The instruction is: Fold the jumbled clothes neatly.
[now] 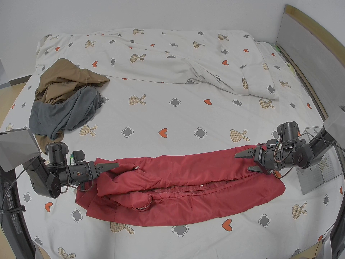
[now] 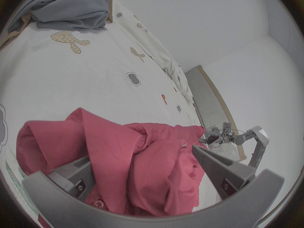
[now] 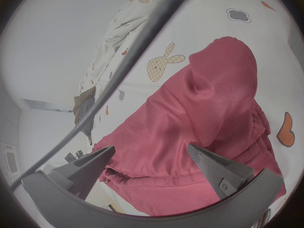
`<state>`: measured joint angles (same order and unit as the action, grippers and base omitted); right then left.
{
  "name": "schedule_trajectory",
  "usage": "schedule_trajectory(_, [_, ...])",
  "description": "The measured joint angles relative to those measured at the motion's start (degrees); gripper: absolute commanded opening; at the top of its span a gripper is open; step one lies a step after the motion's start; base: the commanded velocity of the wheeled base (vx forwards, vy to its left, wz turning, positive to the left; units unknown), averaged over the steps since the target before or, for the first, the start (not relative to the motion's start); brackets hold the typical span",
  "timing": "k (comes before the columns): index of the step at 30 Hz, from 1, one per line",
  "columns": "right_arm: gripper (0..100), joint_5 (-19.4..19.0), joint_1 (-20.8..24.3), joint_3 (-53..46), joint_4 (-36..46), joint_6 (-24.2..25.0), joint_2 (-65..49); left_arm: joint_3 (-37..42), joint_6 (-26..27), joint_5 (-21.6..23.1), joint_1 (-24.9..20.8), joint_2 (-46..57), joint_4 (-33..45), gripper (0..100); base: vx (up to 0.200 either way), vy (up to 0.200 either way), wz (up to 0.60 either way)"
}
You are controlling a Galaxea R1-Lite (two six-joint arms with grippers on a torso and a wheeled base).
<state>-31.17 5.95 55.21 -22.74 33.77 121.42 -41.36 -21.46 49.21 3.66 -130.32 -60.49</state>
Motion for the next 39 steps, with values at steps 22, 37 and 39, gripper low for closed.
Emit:
schedule_trajectory(22, [100,-0.02,0.0,-0.06,-0.04,-0.11,0.3,-2.76,-4.55,-0.02,-1.01,-2.07,0.71,0,0.0,0.0,0.0])
schedule_trajectory(37, [100,-0.02,0.02,-0.04,-0.11,-0.4,1.54,-1.94,-6.11,-0.02,-0.57,-0.13,0.79,0,0.0,0.0,0.0])
schedule_trajectory(39, [100,-0.02,0.05,-0.09,-0.11,-0.49,1.93,-2.77,-6.73,0.0,-0.57,0.49,0.77,0,0.0,0.0,0.0])
